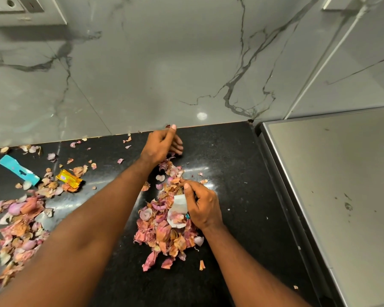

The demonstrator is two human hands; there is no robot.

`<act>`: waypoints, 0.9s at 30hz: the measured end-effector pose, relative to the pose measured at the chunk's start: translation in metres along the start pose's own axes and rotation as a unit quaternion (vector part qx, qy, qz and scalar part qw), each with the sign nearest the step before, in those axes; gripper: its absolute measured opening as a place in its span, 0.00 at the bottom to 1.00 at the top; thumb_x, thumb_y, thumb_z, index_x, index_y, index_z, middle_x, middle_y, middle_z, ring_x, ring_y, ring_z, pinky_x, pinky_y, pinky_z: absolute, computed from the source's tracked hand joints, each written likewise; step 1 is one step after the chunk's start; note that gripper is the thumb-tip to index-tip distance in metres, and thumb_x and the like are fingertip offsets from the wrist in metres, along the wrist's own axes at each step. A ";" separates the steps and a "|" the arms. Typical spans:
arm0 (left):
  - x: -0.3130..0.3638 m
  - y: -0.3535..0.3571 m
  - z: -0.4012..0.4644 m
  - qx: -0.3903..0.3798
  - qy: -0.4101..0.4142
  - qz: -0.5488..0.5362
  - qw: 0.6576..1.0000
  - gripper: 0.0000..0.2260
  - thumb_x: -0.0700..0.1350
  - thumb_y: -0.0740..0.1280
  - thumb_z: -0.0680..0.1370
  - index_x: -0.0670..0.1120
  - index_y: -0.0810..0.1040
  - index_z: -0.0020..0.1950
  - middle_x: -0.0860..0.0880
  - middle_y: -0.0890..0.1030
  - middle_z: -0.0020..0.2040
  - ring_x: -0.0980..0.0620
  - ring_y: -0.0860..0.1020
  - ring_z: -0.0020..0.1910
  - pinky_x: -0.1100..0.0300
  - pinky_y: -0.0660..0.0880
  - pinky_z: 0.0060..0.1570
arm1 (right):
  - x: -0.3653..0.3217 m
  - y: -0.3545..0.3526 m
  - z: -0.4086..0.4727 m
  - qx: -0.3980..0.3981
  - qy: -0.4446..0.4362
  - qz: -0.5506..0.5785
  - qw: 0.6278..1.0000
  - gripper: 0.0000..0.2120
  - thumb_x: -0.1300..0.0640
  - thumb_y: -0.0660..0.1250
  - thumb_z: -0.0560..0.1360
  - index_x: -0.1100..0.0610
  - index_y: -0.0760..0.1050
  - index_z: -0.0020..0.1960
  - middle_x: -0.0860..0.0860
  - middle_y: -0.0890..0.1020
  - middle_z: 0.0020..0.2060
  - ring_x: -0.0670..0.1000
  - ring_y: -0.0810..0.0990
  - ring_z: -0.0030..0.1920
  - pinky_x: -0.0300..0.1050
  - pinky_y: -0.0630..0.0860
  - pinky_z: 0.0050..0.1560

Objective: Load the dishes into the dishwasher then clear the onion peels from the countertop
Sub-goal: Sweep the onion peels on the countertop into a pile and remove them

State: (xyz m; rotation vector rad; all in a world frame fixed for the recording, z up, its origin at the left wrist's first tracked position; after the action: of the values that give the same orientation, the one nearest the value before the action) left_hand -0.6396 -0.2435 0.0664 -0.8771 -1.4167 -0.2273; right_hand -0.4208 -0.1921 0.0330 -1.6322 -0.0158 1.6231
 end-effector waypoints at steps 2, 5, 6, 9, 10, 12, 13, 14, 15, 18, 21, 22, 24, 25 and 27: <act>-0.001 -0.006 0.002 0.035 0.046 0.057 0.997 0.19 0.54 0.58 0.87 0.43 0.83 0.56 0.46 0.87 0.49 0.49 0.85 0.48 0.43 0.82 0.55 | 0.000 -0.001 0.000 0.003 -0.002 0.001 1.000 0.13 0.50 0.60 0.86 0.52 0.83 0.59 0.46 0.86 0.51 0.42 0.82 0.50 0.46 0.81 0.49; -0.016 0.001 0.001 -0.067 0.069 0.268 0.959 0.22 0.57 0.55 0.87 0.50 0.70 0.78 0.46 0.70 0.78 0.50 0.65 0.79 0.47 0.60 0.79 | 0.001 0.000 0.000 0.000 -0.004 -0.001 1.000 0.13 0.50 0.60 0.86 0.52 0.82 0.59 0.45 0.85 0.51 0.42 0.82 0.50 0.46 0.81 0.50; -0.021 0.007 -0.002 -0.110 0.064 0.298 0.946 0.26 0.59 0.52 0.86 0.50 0.64 0.82 0.47 0.60 0.83 0.50 0.54 0.83 0.50 0.50 0.82 | 0.001 0.000 0.000 0.000 -0.003 -0.001 1.000 0.13 0.49 0.60 0.86 0.51 0.82 0.60 0.45 0.85 0.51 0.42 0.82 0.50 0.46 0.81 0.50; -0.026 0.014 -0.020 -0.136 0.055 0.268 0.952 0.25 0.59 0.49 0.87 0.52 0.62 0.83 0.54 0.53 0.83 0.57 0.47 0.81 0.57 0.42 0.79 | 0.002 0.001 0.000 0.001 0.001 -0.004 1.000 0.13 0.48 0.59 0.86 0.50 0.82 0.59 0.44 0.85 0.50 0.42 0.82 0.49 0.47 0.80 0.49; -0.026 0.014 -0.027 -0.134 0.049 0.250 0.958 0.24 0.59 0.49 0.87 0.54 0.66 0.81 0.55 0.56 0.82 0.58 0.50 0.81 0.56 0.44 0.80 | 0.002 0.001 0.000 0.002 0.001 -0.005 1.000 0.13 0.48 0.59 0.86 0.50 0.82 0.57 0.44 0.84 0.47 0.42 0.81 0.47 0.47 0.80 0.47; -0.025 0.015 -0.046 -0.144 0.051 0.231 0.961 0.23 0.60 0.49 0.87 0.55 0.73 0.77 0.56 0.62 0.81 0.56 0.57 0.81 0.51 0.51 0.82 | 0.001 0.000 0.000 -0.001 0.000 -0.007 1.000 0.12 0.49 0.59 0.86 0.51 0.80 0.52 0.43 0.82 0.42 0.43 0.79 0.42 0.49 0.78 0.44; -0.024 0.015 -0.057 -0.147 0.050 0.219 0.963 0.23 0.60 0.50 0.87 0.55 0.75 0.75 0.55 0.65 0.80 0.55 0.61 0.80 0.51 0.56 0.81 | 0.001 0.000 0.000 -0.003 0.000 -0.006 1.000 0.13 0.49 0.59 0.86 0.51 0.79 0.50 0.44 0.80 0.39 0.44 0.78 0.41 0.50 0.77 0.42; -0.023 0.016 -0.068 -0.144 0.044 0.203 0.968 0.23 0.60 0.50 0.87 0.55 0.77 0.73 0.54 0.69 0.78 0.54 0.65 0.78 0.50 0.61 0.79 | 0.001 0.000 0.000 -0.004 0.000 -0.005 1.000 0.13 0.49 0.59 0.86 0.51 0.78 0.49 0.45 0.80 0.39 0.45 0.78 0.40 0.50 0.76 0.41; -0.022 0.017 -0.078 -0.139 0.034 0.182 0.973 0.23 0.61 0.50 0.87 0.55 0.79 0.71 0.53 0.74 0.75 0.55 0.71 0.74 0.50 0.66 0.76 | 0.003 0.001 0.000 -0.003 0.002 -0.003 1.000 0.13 0.49 0.59 0.86 0.51 0.79 0.49 0.45 0.80 0.38 0.46 0.79 0.40 0.50 0.76 0.41; -0.019 0.018 -0.108 -0.115 0.014 0.138 0.984 0.25 0.65 0.50 0.85 0.56 0.83 0.66 0.54 0.83 0.65 0.58 0.81 0.61 0.52 0.77 0.65 | 0.004 0.002 -0.001 0.001 0.004 0.014 1.000 0.13 0.48 0.60 0.86 0.51 0.80 0.49 0.44 0.82 0.39 0.44 0.81 0.40 0.46 0.77 0.40; -0.015 0.015 -0.126 -0.108 -0.011 0.088 0.990 0.25 0.65 0.53 0.85 0.54 0.84 0.64 0.53 0.87 0.55 0.55 0.85 0.50 0.49 0.83 0.54 | 0.004 -0.001 -0.003 0.013 0.008 0.067 0.998 0.15 0.49 0.61 0.85 0.52 0.82 0.47 0.44 0.84 0.38 0.45 0.83 0.39 0.44 0.78 0.39; -0.013 0.013 -0.130 -0.103 -0.008 0.073 0.992 0.25 0.64 0.53 0.85 0.53 0.84 0.64 0.53 0.87 0.55 0.55 0.85 0.50 0.49 0.83 0.53 | 0.005 -0.002 -0.003 0.020 0.009 0.084 0.996 0.15 0.49 0.61 0.84 0.52 0.82 0.45 0.45 0.84 0.37 0.46 0.83 0.38 0.46 0.78 0.38; -0.007 0.004 -0.141 -0.068 0.027 0.061 0.995 0.22 0.60 0.55 0.87 0.51 0.84 0.63 0.56 0.86 0.57 0.59 0.83 0.56 0.53 0.81 0.59 | 0.006 -0.004 -0.003 0.040 0.005 0.105 0.994 0.17 0.49 0.61 0.84 0.54 0.81 0.42 0.47 0.82 0.35 0.48 0.81 0.37 0.49 0.77 0.37; -0.005 -0.002 -0.145 -0.036 0.048 0.062 0.996 0.20 0.57 0.55 0.87 0.51 0.84 0.64 0.58 0.85 0.57 0.61 0.82 0.58 0.56 0.80 0.60 | 0.007 -0.005 -0.003 0.054 -0.002 0.107 0.993 0.17 0.49 0.61 0.83 0.55 0.80 0.40 0.48 0.81 0.36 0.49 0.80 0.37 0.50 0.77 0.38; -0.011 -0.016 -0.157 0.034 0.067 0.068 0.995 0.17 0.55 0.56 0.87 0.53 0.81 0.67 0.64 0.83 0.56 0.63 0.80 0.60 0.59 0.77 0.61 | 0.009 -0.008 -0.004 0.093 -0.007 0.103 0.990 0.17 0.48 0.62 0.83 0.56 0.81 0.41 0.49 0.79 0.40 0.49 0.80 0.42 0.49 0.76 0.43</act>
State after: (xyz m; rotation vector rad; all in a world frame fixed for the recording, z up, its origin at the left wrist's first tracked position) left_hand -0.5321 -0.3598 0.0769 -0.8815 -1.2280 -0.1319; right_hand -0.4117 -0.1836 0.0291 -1.5190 0.2977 1.7342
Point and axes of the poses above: each hand's wrist, its own z-axis towards the middle knuckle, its own y-axis out of the palm, x = y × z, the point moved 2 cm from there along z, towards the middle knuckle
